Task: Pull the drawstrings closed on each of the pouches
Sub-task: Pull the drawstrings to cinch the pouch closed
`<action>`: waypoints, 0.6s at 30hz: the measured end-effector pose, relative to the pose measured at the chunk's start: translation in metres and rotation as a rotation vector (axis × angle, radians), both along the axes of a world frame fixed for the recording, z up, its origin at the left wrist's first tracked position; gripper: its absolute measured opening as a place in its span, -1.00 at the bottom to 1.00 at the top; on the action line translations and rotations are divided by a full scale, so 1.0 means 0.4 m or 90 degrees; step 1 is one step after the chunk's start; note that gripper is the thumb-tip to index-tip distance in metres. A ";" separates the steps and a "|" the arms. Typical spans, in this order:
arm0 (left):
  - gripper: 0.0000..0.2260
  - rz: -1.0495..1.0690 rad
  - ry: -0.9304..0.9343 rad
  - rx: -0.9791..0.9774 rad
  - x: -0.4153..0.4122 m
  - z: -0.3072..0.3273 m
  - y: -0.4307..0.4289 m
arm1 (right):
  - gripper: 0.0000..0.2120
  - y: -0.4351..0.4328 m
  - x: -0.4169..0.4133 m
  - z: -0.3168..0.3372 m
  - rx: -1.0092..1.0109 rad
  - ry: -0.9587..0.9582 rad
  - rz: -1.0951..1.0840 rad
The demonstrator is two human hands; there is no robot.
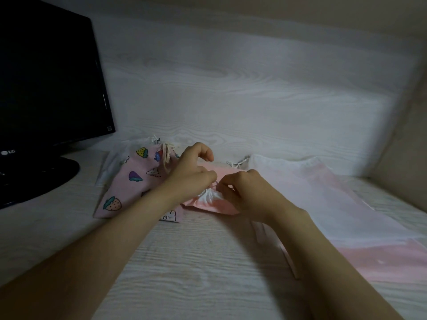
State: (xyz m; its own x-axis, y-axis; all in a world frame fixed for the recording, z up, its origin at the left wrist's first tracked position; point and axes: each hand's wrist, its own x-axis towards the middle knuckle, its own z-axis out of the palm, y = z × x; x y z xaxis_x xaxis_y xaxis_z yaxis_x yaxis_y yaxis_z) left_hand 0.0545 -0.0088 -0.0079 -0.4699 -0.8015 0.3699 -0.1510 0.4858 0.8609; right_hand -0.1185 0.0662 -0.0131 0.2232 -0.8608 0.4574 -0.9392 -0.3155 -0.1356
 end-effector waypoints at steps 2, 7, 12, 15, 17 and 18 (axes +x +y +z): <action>-0.70 -0.004 -0.019 -0.090 0.007 -0.004 -0.004 | -0.73 -0.003 -0.001 -0.001 -0.011 -0.023 0.007; -0.74 0.052 -0.022 -0.301 0.013 -0.013 -0.035 | -0.75 -0.010 -0.004 0.005 -0.038 -0.169 0.024; -0.78 0.087 0.033 -0.272 0.003 -0.028 -0.055 | -0.75 -0.006 0.002 0.006 -0.058 -0.306 0.035; -0.76 0.097 0.024 -0.263 -0.002 -0.030 -0.048 | -0.74 -0.006 0.010 0.007 -0.032 -0.387 0.044; -0.74 0.085 0.015 -0.269 -0.005 -0.030 -0.038 | -0.73 -0.002 0.011 0.009 -0.004 -0.430 0.049; -0.72 0.072 0.012 -0.274 -0.005 -0.030 -0.033 | -0.73 0.000 0.010 0.010 0.008 -0.449 0.047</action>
State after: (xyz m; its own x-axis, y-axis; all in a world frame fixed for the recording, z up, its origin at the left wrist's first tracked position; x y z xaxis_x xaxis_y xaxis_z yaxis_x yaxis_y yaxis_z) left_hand 0.0525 -0.0221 -0.0198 -0.3777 -0.6187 0.6889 -0.2102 0.7818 0.5870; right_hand -0.1147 0.0662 -0.0093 -0.0650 -0.8612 0.5041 -0.6027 -0.3688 -0.7077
